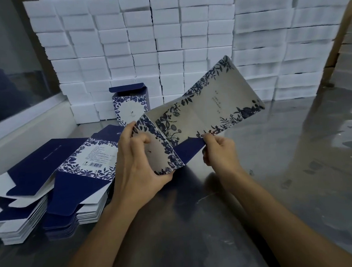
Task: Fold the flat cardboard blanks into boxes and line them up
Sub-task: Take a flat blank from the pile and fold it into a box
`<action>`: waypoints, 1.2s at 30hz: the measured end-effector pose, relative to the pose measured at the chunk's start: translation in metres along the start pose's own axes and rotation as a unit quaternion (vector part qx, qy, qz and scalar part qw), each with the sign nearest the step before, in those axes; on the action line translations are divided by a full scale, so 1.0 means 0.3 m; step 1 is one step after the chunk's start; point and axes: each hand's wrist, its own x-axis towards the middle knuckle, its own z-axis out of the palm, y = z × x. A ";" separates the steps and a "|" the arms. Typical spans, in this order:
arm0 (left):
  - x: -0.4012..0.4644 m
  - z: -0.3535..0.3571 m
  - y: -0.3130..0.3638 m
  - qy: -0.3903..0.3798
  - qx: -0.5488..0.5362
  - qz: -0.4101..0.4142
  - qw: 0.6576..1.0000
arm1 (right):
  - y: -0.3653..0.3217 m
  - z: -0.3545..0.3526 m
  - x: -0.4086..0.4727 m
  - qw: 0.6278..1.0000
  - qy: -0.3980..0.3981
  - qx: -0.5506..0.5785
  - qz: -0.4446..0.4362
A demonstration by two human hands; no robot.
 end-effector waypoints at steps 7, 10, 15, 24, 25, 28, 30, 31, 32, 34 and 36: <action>-0.003 0.015 0.005 -0.004 0.056 -0.014 0.998 | -0.002 0.031 -0.030 0.998 -0.059 -0.010 -0.021; -0.003 0.018 0.003 0.006 0.072 -0.021 0.997 | -0.005 0.055 -0.044 0.995 -0.089 -0.042 -0.018; 0.000 0.016 0.009 0.010 0.086 -0.011 0.996 | 0.001 0.051 -0.041 0.997 -0.075 -0.024 -0.012; -0.001 0.009 0.014 0.028 0.092 -0.031 0.995 | 0.012 0.074 -0.071 0.979 -0.188 -0.077 -0.035; 0.000 0.008 0.010 0.030 0.089 -0.025 0.995 | 0.012 0.076 -0.072 0.978 -0.191 -0.083 -0.031; 0.005 0.002 0.011 0.039 0.049 -0.018 0.998 | 0.020 0.077 -0.069 0.987 -0.136 -0.083 -0.015; 0.006 -0.004 0.025 0.050 0.005 -0.025 0.998 | 0.023 0.073 -0.060 0.994 -0.091 -0.053 0.007; 0.005 -0.008 0.034 0.060 -0.014 -0.030 0.998 | 0.023 0.070 -0.053 0.996 -0.082 -0.024 0.026; 0.005 -0.012 0.044 0.069 -0.035 -0.039 0.996 | 0.023 0.067 -0.044 0.995 -0.078 0.017 0.052; 0.008 -0.019 0.062 0.082 -0.083 -0.053 0.992 | 0.017 0.065 -0.032 0.985 -0.078 0.104 0.116; 0.013 -0.026 0.078 0.088 -0.120 -0.049 0.988 | 0.016 0.065 -0.023 0.973 -0.081 0.150 0.154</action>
